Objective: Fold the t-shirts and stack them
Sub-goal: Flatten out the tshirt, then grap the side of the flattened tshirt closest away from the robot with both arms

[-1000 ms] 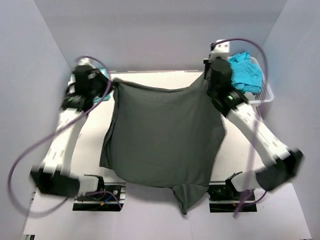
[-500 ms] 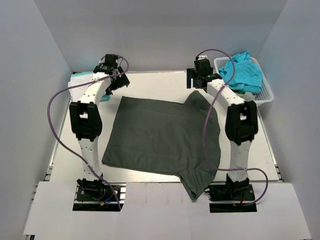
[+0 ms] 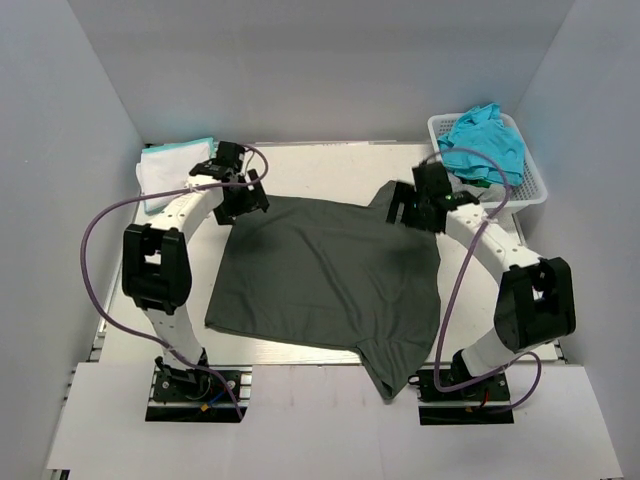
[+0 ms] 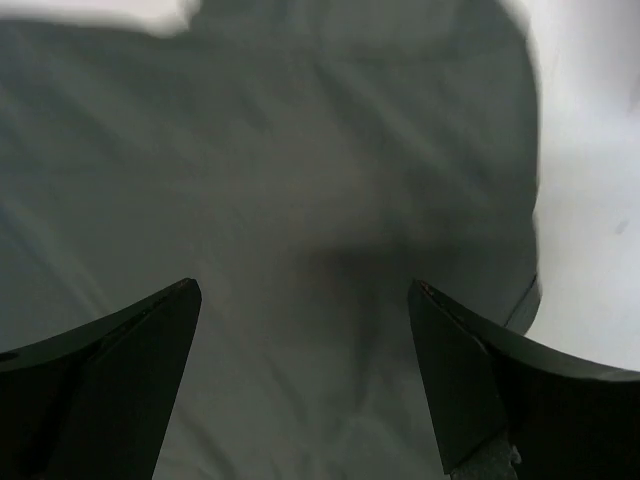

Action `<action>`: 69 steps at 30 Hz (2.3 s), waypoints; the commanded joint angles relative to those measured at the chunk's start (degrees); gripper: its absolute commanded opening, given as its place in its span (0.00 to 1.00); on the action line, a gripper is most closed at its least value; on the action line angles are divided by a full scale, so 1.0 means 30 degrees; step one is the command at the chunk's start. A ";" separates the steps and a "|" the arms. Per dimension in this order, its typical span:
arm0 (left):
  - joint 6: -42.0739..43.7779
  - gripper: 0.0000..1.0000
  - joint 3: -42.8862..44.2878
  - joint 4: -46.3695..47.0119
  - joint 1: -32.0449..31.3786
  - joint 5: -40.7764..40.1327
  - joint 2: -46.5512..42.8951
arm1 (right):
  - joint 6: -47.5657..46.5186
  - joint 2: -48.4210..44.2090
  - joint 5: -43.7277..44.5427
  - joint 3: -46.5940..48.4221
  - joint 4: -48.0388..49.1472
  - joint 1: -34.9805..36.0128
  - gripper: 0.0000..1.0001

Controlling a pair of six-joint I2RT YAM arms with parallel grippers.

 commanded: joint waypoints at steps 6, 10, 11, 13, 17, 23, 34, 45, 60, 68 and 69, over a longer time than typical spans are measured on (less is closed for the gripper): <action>0.0220 1.00 0.1632 0.0670 -0.0618 0.0611 0.2440 | 0.1283 0.0895 -0.1866 -0.2659 0.0783 -0.0490 0.90; 0.0396 1.00 0.2918 0.0936 -0.0442 0.0872 0.3760 | 0.0927 0.3093 -0.1695 -0.1172 0.0669 -0.0812 0.90; 0.0396 1.00 0.2923 0.0733 -0.0268 0.1107 0.4489 | 0.0811 0.3852 -0.1636 -0.0932 0.0522 -0.1016 0.90; 0.0396 1.00 0.3302 0.0965 -0.0266 0.1634 0.5167 | 0.0752 0.5288 -0.1722 0.0175 0.0200 -0.1193 0.90; 0.0222 1.00 0.4706 0.0733 -0.0266 0.1054 0.6953 | 0.0107 0.7488 -0.1782 0.2552 -0.0413 -0.1545 0.90; 0.0220 1.00 0.7929 -0.0732 0.0346 0.0225 0.9500 | -0.0538 1.1823 -0.2104 0.8293 -0.1821 -0.1925 0.90; 0.1645 1.00 1.2591 -0.0854 0.1638 0.1751 1.0330 | -0.4162 1.5374 -0.6495 1.7435 -0.1560 -0.2190 0.90; -0.1004 1.00 0.3698 -0.2781 0.1462 0.0674 -0.0445 | -0.4672 0.3868 -0.4571 0.7520 0.0689 -0.0960 0.90; -0.7422 1.00 -1.3481 -0.2027 0.1638 -0.1439 -1.1588 | 0.1921 -1.0085 -0.5093 -1.0270 -0.3639 0.1032 0.90; -0.7427 0.74 -1.3659 0.0025 0.1988 -0.0831 -0.8689 | 0.2626 -0.9882 -0.4976 -1.1623 -0.2936 0.1121 0.90; -0.7427 0.68 -1.3659 0.0027 0.1989 -0.0650 -0.8687 | 0.2742 -0.9823 -0.4917 -1.1681 -0.2965 0.1092 0.90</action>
